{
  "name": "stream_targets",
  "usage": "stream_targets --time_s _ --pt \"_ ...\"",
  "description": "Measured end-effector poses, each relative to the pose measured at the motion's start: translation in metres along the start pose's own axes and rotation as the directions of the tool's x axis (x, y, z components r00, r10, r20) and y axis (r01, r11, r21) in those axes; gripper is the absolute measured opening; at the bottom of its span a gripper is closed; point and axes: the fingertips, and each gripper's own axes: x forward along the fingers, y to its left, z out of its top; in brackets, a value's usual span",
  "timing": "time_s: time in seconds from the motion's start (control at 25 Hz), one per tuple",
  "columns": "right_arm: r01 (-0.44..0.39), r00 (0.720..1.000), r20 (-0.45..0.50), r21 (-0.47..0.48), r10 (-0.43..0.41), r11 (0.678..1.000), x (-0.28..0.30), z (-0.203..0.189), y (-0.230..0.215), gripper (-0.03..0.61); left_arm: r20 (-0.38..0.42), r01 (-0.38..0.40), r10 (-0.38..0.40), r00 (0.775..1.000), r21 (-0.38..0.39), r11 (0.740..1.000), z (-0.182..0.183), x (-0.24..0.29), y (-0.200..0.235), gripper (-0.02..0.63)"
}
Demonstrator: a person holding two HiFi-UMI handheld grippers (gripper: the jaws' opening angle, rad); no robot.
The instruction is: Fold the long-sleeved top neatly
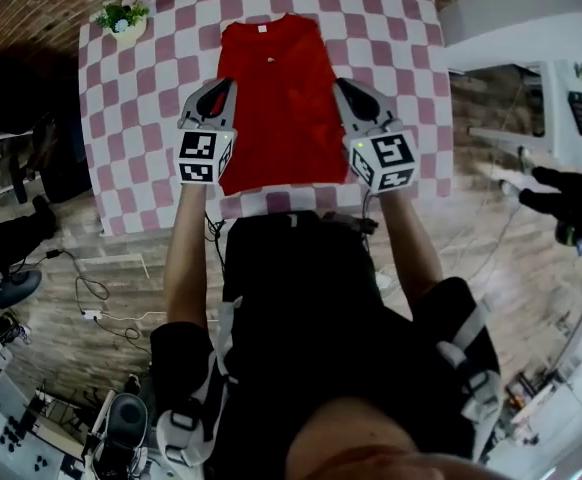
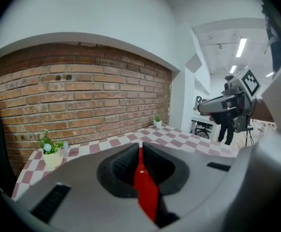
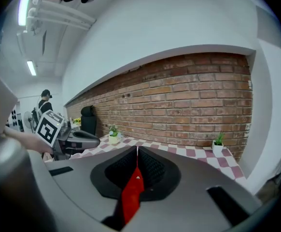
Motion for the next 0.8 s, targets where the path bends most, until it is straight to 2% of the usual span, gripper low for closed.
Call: stream_targets --time_s 0.12,0.16,0.24,0.32,0.56,0.8 --pt "-0.017 0.998 -0.053 -0.038 0.015 0.999 0.041 0.002 -0.017 0.011 -0.063 0.042 -0.04 0.997 0.025 0.999 -0.007 0.03 0.023 0.023" --pt "-0.028 0.997 -0.076 -0.054 0.024 0.998 0.055 0.001 -0.023 0.012 -0.09 0.06 -0.056 0.994 0.041 0.997 -0.01 0.04 0.03 0.059" --pt "-0.076 0.989 -0.132 -0.09 0.063 0.993 0.084 -0.003 -0.031 0.012 -0.148 0.111 -0.097 0.984 0.088 0.99 -0.018 0.061 0.041 0.109" --pt "-0.146 0.972 -0.2 -0.12 0.121 0.982 0.112 -0.012 -0.035 0.017 -0.204 0.156 -0.126 0.971 0.138 0.978 -0.028 0.082 0.051 0.109" --pt "-0.263 0.902 -0.402 -0.215 0.16 0.941 0.188 -0.061 -0.054 0.098 -0.352 0.264 -0.192 0.916 0.169 0.949 -0.072 0.143 0.078 0.156" --pt "-0.357 0.806 -0.569 -0.249 0.163 0.9 0.248 -0.118 -0.082 0.126 -0.434 0.294 -0.197 0.879 0.168 0.941 -0.108 0.19 0.096 0.175"
